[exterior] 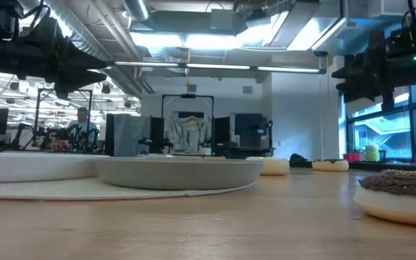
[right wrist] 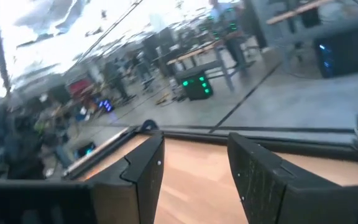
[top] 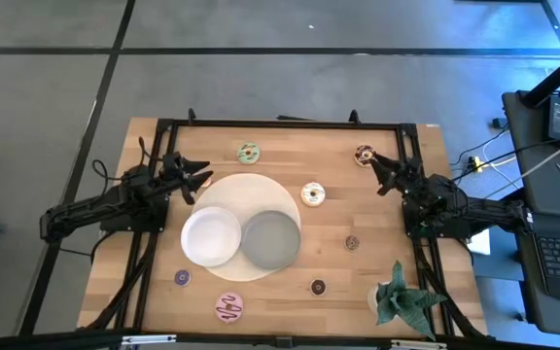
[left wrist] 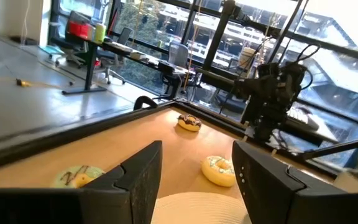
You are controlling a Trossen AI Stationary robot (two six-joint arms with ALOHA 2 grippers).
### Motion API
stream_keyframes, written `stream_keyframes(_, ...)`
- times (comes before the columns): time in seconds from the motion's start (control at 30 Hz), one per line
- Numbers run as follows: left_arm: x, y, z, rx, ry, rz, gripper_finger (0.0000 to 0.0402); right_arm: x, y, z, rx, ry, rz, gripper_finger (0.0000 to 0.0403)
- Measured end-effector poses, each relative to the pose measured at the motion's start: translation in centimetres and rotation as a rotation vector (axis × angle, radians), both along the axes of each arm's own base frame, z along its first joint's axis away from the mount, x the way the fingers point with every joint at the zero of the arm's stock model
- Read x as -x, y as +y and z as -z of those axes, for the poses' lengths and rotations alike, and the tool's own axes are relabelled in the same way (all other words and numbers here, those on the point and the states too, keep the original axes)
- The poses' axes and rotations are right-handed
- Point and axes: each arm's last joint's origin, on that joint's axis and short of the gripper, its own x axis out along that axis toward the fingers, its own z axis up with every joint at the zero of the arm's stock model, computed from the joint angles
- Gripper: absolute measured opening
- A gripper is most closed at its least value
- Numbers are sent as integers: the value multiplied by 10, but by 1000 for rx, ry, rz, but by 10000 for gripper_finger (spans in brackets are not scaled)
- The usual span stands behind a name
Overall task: Pick & Place donuts
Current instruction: Put the small orange donuts on the white plate
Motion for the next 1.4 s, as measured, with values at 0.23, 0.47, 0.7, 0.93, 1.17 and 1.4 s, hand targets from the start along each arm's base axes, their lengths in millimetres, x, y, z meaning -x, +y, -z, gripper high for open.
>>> stream_keyframes(0.23, 0, 1, 0, -20, 9, -39, 190, 0, 0, 0, -27, -24, 17, 178)
stream_keyframes(0.47, 1, 2, -1, 167, -102, -88, 188, 2, -2, 0, -48, -42, 83, 178)
stream_keyframes(0.7, 0, 5, -3, 174, -66, -182, 178, 3, -3, 1, -51, -40, 136, 178)
stream_keyframes(0.93, -7, 11, -21, 266, 92, -312, 169, 4, -3, 1, -54, -38, 176, 178)
stream_keyframes(1.17, -23, 19, -39, 447, 410, -460, 169, 4, -4, 1, -52, -33, 183, 178)
stream_keyframes(1.4, -45, 31, -28, 547, 671, -538, 169, 4, -4, 1, -50, -30, 188, 178)
